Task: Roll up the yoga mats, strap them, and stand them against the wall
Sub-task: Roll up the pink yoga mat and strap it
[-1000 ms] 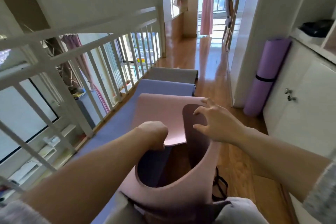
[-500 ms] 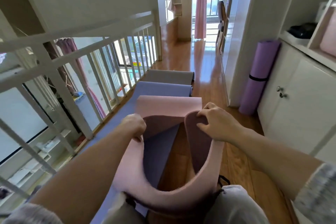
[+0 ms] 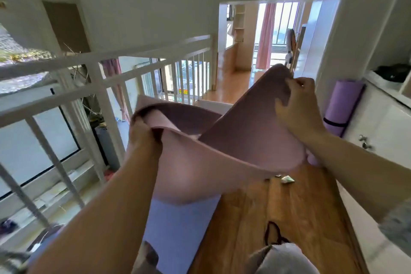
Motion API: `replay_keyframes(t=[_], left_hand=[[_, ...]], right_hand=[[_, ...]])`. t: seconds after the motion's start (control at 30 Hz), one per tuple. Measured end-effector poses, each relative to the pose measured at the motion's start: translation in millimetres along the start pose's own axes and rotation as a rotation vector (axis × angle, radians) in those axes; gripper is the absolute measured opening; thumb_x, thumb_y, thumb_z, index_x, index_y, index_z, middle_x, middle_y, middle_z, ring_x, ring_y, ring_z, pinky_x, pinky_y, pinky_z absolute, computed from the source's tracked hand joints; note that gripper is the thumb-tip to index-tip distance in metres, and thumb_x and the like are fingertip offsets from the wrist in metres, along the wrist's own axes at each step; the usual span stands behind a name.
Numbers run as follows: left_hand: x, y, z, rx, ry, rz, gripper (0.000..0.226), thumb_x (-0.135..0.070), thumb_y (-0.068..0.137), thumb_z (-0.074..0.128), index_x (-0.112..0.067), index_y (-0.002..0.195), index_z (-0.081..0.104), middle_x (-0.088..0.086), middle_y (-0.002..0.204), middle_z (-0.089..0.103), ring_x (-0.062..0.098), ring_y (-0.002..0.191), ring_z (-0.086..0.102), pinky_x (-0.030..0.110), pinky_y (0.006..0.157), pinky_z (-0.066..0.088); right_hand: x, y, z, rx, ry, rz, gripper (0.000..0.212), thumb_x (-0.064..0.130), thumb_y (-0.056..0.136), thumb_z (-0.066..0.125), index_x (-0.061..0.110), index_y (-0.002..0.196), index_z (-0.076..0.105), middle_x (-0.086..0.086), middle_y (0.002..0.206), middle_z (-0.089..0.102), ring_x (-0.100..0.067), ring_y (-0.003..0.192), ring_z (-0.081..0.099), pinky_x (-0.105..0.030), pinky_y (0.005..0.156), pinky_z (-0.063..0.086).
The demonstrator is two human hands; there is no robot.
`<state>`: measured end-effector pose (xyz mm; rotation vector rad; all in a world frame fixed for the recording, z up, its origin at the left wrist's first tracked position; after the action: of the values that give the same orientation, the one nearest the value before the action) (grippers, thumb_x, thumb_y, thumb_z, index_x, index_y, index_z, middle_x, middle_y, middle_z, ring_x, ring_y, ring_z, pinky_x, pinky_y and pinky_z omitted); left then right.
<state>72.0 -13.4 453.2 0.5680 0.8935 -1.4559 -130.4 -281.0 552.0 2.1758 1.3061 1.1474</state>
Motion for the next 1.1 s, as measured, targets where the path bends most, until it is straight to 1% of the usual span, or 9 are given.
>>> replay_keyframes(t=[0.07,0.2,0.4,0.6,0.7,0.8,0.93,1.0,1.1], left_hand=[[1,12,-34,-0.111,0.056,0.021,0.035,-0.026,0.101,0.041,-0.013,0.132,0.054,0.000,0.110,0.061,0.018,0.096,0.060,0.025,0.081,0.052],[9,20,-77,-0.106,0.556,0.137,0.039,-0.017,0.100,0.033,-0.020,0.135,0.048,0.010,0.123,0.058,0.030,0.110,0.057,0.048,0.099,0.046],[24,7,-99,0.155,1.352,0.157,0.076,0.003,0.088,0.040,-0.025,0.154,0.014,0.028,0.133,0.048,0.043,0.118,0.050,0.042,0.089,0.046],[42,-2,-76,0.369,2.096,0.482,0.076,-0.005,0.089,0.049,-0.033,0.150,0.014,0.011,0.153,0.012,0.039,0.135,0.028,0.053,0.106,0.029],[71,-1,-64,0.640,2.311,0.588,0.061,-0.011,0.093,0.049,-0.034,0.145,0.029,0.006,0.150,0.026,0.032,0.135,0.033,0.058,0.107,0.026],[87,-3,-55,0.704,2.354,0.642,0.029,-0.030,0.099,0.046,-0.025,0.126,0.054,0.004,0.126,0.053,0.027,0.116,0.054,0.044,0.093,0.041],[89,-3,-46,0.556,2.096,0.678,0.030,-0.025,0.101,0.034,-0.015,0.111,0.061,0.009,0.109,0.065,0.030,0.098,0.062,0.034,0.072,0.043],[81,0,-45,0.473,1.886,0.640,0.031,-0.024,0.101,0.033,-0.012,0.110,0.061,0.013,0.104,0.067,0.033,0.093,0.062,0.035,0.071,0.044],[65,3,-43,0.377,1.647,0.639,0.034,-0.027,0.102,0.036,-0.008,0.112,0.062,0.018,0.099,0.068,0.037,0.091,0.062,0.033,0.069,0.040]], right_hand=[[-7,-8,8,0.029,-0.011,0.040,0.052,0.005,0.089,0.057,-0.001,0.138,0.042,-0.022,0.134,0.034,-0.035,0.109,0.051,-0.028,0.100,0.035],[-4,-42,53,0.158,-0.003,0.069,0.054,0.004,0.089,0.056,0.001,0.141,0.041,-0.020,0.136,0.035,-0.036,0.107,0.055,-0.037,0.098,0.040],[4,-92,107,0.362,-0.049,0.014,0.038,0.004,0.088,0.058,0.003,0.125,0.060,-0.018,0.121,0.053,-0.034,0.109,0.056,-0.031,0.093,0.041],[29,-87,112,0.532,-0.128,-0.109,0.020,0.016,0.082,0.060,0.027,0.090,0.075,0.004,0.093,0.070,-0.018,0.089,0.063,-0.031,0.081,0.052],[37,-100,121,0.807,-0.100,-0.108,0.014,0.018,0.077,0.065,0.029,0.078,0.074,0.008,0.083,0.067,-0.014,0.079,0.062,-0.028,0.068,0.055],[34,-121,130,1.131,-0.030,-0.084,0.012,0.017,0.075,0.070,0.029,0.071,0.070,0.011,0.074,0.066,-0.009,0.074,0.062,-0.022,0.065,0.053],[13,-145,137,1.504,0.182,0.124,0.017,0.018,0.082,0.074,0.026,0.095,0.066,0.009,0.086,0.070,-0.010,0.079,0.069,-0.024,0.076,0.055],[-6,-136,147,1.404,0.165,0.137,0.022,0.022,0.083,0.073,0.026,0.103,0.064,0.007,0.098,0.068,-0.011,0.088,0.067,-0.027,0.083,0.056],[-32,-105,161,1.027,-0.079,0.026,0.029,0.030,0.084,0.071,0.023,0.111,0.064,0.001,0.119,0.057,-0.015,0.099,0.058,-0.028,0.089,0.052]])
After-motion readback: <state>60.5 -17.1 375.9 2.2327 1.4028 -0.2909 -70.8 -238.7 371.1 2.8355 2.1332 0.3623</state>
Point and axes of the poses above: each hand's wrist, its own y-axis towards the middle knuckle, its own z-axis out of the palm, x = y × z, the point moved 6 cm from there along y, towards the middle knuckle
